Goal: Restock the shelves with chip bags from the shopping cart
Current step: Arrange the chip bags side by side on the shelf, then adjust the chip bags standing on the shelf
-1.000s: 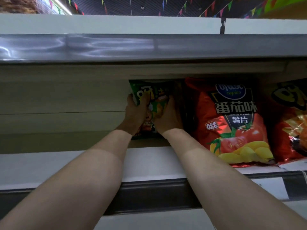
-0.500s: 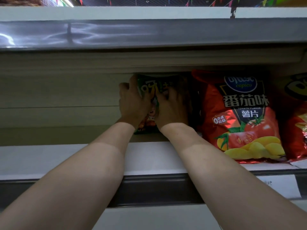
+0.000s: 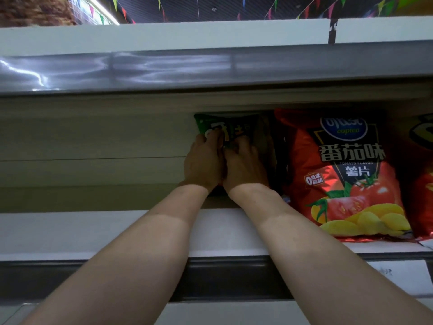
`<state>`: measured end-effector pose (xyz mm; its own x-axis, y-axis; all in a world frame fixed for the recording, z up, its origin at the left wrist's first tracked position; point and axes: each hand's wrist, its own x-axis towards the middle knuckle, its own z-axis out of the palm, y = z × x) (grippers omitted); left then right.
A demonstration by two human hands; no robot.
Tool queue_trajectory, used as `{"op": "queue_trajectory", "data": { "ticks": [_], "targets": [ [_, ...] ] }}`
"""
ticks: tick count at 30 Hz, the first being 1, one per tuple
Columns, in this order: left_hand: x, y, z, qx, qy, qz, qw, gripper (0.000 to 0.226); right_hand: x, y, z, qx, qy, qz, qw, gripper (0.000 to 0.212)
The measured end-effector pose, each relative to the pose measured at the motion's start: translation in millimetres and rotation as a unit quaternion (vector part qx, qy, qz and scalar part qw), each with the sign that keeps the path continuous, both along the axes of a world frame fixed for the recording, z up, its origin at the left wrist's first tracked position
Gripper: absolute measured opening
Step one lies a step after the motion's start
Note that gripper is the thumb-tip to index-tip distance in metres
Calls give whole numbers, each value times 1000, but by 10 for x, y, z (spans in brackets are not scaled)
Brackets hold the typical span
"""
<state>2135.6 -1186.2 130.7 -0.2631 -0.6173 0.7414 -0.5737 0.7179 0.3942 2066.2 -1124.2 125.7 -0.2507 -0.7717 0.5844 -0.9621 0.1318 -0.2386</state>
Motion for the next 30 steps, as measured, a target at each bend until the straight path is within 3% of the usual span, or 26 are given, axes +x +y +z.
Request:
{"op": "queue_trajectory", "data": {
  "ticks": [11, 18, 27, 30],
  "targets": [
    [28, -81, -4, 35, -21, -4, 999, 45, 77, 16, 14, 34, -12, -6, 999, 51],
    [91, 40, 31, 77, -98, 26, 992, 64, 72, 111, 61, 39, -22, 14, 999, 47],
    [449, 450, 116, 80, -72, 205, 973, 58, 260, 366, 76, 83, -75, 120, 986, 37],
    [667, 628, 105, 94, -54, 255, 961, 55, 332, 446, 49, 23, -48, 199, 978, 36]
  ]
}}
